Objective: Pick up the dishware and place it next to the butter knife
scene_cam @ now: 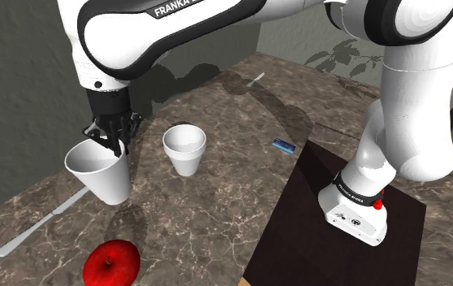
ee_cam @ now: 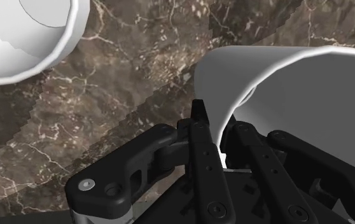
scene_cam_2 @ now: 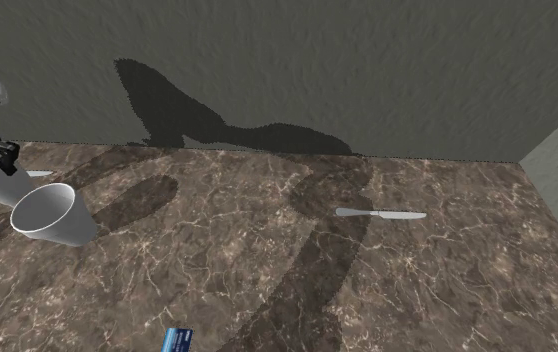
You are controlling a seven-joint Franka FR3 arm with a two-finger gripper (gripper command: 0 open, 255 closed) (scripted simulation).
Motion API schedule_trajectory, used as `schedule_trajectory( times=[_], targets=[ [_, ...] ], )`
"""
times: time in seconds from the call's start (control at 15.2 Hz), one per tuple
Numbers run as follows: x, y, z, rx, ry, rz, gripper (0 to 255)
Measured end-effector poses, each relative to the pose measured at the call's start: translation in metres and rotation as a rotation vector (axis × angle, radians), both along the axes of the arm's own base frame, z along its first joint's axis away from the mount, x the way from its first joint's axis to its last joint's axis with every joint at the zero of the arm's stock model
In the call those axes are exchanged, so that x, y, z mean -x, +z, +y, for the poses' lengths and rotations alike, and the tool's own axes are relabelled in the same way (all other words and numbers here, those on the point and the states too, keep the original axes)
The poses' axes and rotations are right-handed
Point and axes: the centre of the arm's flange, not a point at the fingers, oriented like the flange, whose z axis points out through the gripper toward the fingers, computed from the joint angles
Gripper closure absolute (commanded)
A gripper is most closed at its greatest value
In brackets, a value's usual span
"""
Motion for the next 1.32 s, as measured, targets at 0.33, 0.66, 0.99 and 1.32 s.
schedule_trajectory(
  times=[0.33, 0.66, 0.99, 1.32],
  targets=[
    [0.000, -0.007, 0.000, 0.000, 0.000, 0.000, 255],
    [0.000, -0.007, 0.000, -0.001, 0.000, -0.001, 0],
    [-0.001, -0.002, 0.001, -0.001, 0.000, -0.001, 0],
    [-0.004, 0.040, -0.006, -0.002, 0.000, -0.002, 0]
  ],
)
